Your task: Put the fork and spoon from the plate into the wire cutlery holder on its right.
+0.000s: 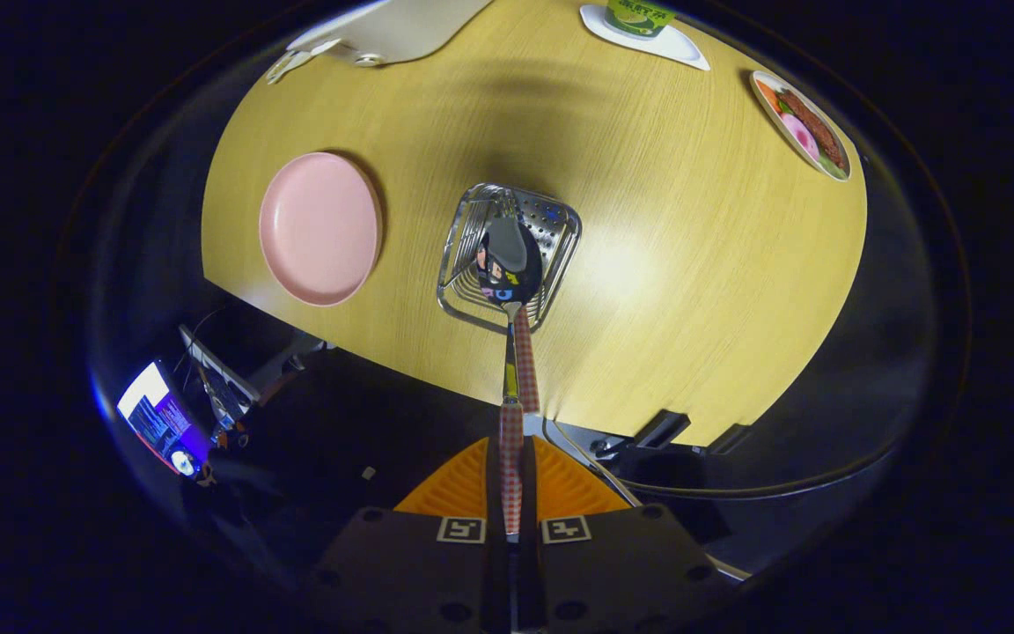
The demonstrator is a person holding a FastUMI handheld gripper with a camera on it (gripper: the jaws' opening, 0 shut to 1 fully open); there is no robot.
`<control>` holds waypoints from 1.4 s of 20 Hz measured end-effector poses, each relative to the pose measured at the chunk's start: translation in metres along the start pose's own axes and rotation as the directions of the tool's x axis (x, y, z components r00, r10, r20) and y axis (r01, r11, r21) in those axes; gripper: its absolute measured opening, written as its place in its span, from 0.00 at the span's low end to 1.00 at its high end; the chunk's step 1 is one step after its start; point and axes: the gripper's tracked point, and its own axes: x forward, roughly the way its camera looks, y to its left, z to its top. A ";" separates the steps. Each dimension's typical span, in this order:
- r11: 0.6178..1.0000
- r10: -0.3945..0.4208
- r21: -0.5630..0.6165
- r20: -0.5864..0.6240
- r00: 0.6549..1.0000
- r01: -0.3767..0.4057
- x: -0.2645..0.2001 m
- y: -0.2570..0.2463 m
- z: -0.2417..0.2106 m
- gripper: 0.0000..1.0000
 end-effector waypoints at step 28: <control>0.997 0.064 0.003 0.415 0.908 -0.072 -0.026 0.025 0.070 0.98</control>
